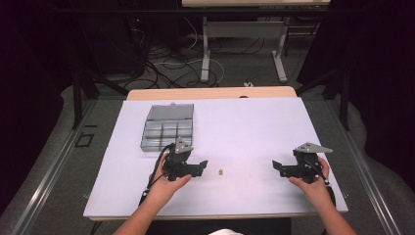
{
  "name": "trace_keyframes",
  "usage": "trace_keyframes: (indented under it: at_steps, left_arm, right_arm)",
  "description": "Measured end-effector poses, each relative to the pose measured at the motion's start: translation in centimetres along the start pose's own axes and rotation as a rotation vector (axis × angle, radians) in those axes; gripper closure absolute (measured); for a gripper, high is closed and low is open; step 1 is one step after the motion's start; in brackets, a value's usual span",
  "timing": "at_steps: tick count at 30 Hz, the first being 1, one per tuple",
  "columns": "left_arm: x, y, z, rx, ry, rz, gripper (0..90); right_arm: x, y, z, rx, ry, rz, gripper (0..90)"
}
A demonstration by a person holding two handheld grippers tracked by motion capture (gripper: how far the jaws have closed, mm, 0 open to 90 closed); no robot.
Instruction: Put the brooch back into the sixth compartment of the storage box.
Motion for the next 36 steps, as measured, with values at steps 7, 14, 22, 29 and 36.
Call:
trace_keyframes:
  at_steps: [7,14,22,29,36]
  left_arm:
    - [-0.1,0.8,0.9,0.023,-0.003,-0.017,29.1]
    - [-0.2,1.5,1.5,0.041,0.01,-0.023,29.2]
    - [-0.4,2.2,2.0,0.042,0.022,-0.024,29.2]
    - [-0.4,2.7,2.5,0.041,0.018,-0.026,32.5]
    - [-0.1,3.6,3.2,0.051,0.027,-0.05,35.1]
  right_arm:
    - [0.0,0.1,-0.1,-0.023,0.016,-0.002,3.3]
    - [0.1,0.2,0.0,-0.021,0.013,-0.007,3.7]
    - [0.2,0.3,-0.1,-0.022,0.01,-0.007,4.0]
    - [0.3,0.4,0.0,-0.022,0.014,-0.015,4.1]
    - [0.3,0.6,-0.1,-0.02,0.006,-0.017,4.4]
Point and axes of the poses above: each handheld gripper's, and its own axes: y roughly forward along the jaws, x roughly out of its underside, z roughly to its right, the point moved 10 cm from there along y, roughly forward along the jaws, and after that the axes turned 3 degrees about -z, right-handed, at the moved point
